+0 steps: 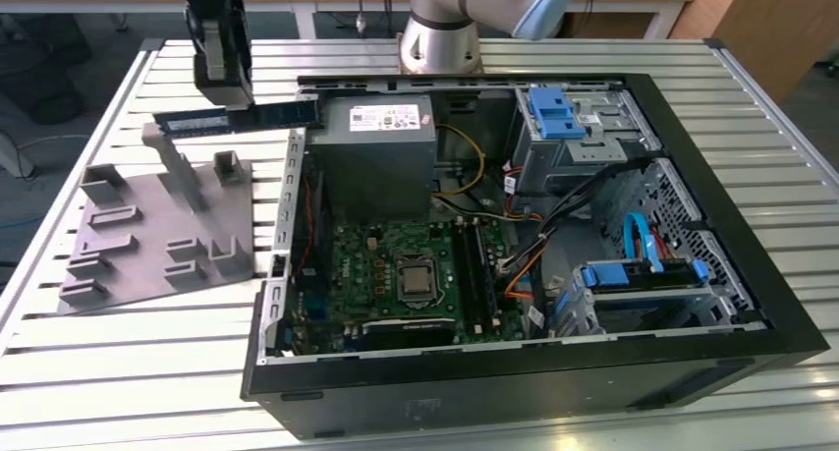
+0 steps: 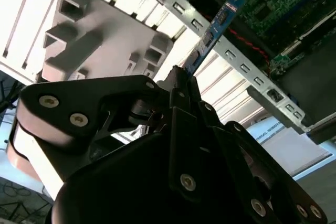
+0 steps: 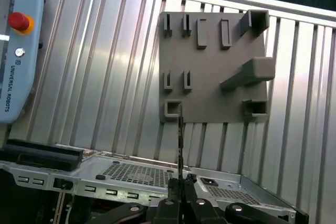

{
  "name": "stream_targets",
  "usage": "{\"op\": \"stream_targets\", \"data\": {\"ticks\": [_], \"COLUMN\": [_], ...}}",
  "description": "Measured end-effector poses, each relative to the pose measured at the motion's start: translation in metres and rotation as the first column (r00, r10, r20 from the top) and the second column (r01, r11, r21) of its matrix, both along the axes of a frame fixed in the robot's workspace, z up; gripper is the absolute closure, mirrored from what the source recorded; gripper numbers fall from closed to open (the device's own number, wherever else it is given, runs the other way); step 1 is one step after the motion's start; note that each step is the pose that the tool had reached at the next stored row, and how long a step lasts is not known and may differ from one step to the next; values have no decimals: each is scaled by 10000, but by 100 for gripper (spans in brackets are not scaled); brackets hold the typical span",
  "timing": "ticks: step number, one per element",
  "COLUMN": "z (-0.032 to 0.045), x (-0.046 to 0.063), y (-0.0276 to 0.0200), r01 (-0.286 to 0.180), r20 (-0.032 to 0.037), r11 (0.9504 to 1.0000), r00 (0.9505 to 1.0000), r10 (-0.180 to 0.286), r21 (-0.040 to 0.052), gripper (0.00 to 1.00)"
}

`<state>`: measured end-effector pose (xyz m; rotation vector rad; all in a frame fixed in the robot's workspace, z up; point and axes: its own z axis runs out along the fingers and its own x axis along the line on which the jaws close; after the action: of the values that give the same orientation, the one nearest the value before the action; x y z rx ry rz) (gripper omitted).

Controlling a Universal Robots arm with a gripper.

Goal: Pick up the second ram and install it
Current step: 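Pick up the second ram and move it above second insertion slot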

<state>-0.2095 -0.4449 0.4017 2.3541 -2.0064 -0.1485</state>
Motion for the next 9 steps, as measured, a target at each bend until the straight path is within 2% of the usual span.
{"op": "stream_targets", "data": {"ticks": [2, 6, 9], "z": [-7, -21, -25], "x": [2, 1, 7], "y": [0, 0, 0], "r01": [71, 387, 554], "r20": [-1, -4, -5], "r11": [9999, 9987, 9978], "r00": [10000, 9993, 9985], "r10": [-71, -387, -554], "r21": [136, 328, 358], "gripper": [86, 86, 86]}}
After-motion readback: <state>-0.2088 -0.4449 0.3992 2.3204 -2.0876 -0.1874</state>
